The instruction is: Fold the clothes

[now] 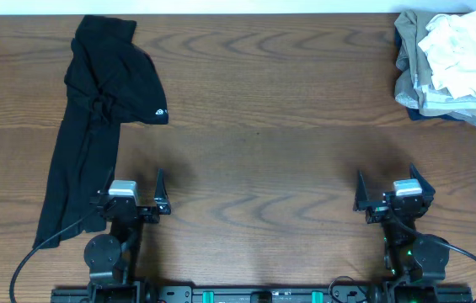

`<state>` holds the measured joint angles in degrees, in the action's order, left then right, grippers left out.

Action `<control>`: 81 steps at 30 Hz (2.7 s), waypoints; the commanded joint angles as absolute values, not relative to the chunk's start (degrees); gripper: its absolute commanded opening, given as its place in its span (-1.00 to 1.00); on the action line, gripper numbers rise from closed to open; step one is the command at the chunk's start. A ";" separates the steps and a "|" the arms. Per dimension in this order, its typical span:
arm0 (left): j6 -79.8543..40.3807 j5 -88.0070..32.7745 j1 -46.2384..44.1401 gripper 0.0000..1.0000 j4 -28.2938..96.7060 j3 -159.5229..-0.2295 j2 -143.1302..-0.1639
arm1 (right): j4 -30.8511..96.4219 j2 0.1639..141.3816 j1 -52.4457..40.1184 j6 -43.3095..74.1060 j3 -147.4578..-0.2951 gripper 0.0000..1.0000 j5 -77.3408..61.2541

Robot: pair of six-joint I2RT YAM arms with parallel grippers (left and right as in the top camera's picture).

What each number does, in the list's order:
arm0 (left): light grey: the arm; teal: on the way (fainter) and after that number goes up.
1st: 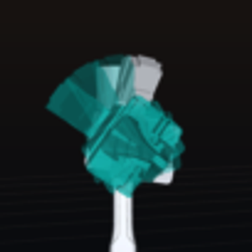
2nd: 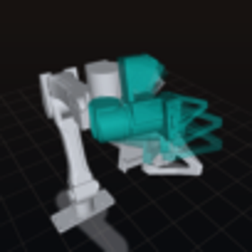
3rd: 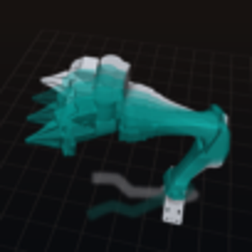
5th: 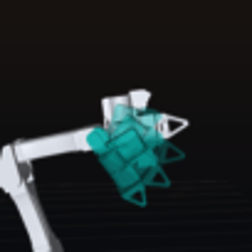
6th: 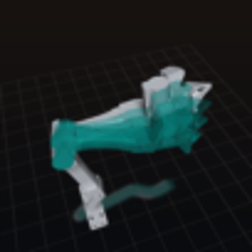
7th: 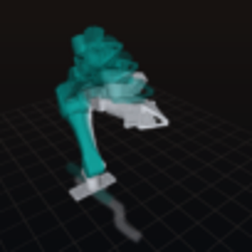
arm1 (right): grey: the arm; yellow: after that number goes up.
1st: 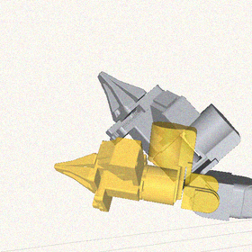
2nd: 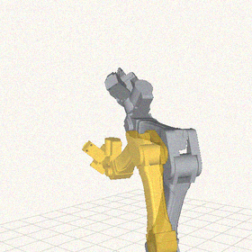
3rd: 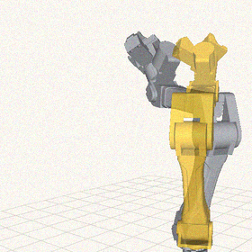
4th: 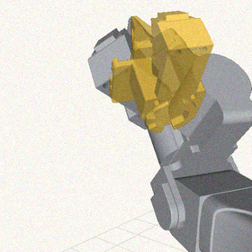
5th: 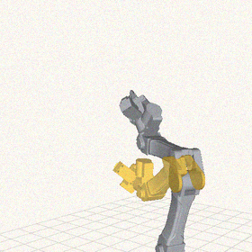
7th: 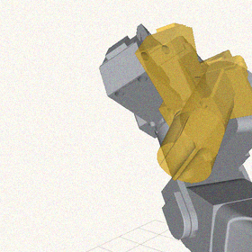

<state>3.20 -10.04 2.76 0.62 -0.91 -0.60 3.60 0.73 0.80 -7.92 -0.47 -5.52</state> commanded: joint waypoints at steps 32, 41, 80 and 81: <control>-1.17 -6.74 2.44 0.96 7.70 -9.30 -12.08 | -0.25 1.63 0.10 -8.01 -1.61 0.99 -6.92; -1.19 -6.39 2.44 0.96 14.48 -31.88 -37.71 | -1.96 18.15 0.10 -7.99 -13.26 0.98 -8.01; 1.48 -5.32 13.34 0.83 27.66 -82.52 -105.49 | 20.49 97.14 -0.25 -7.31 -74.56 0.92 -31.57; 1.69 -4.16 13.34 0.83 27.07 -82.52 -106.94 | 20.67 97.27 -0.45 -7.31 -74.41 0.91 -31.55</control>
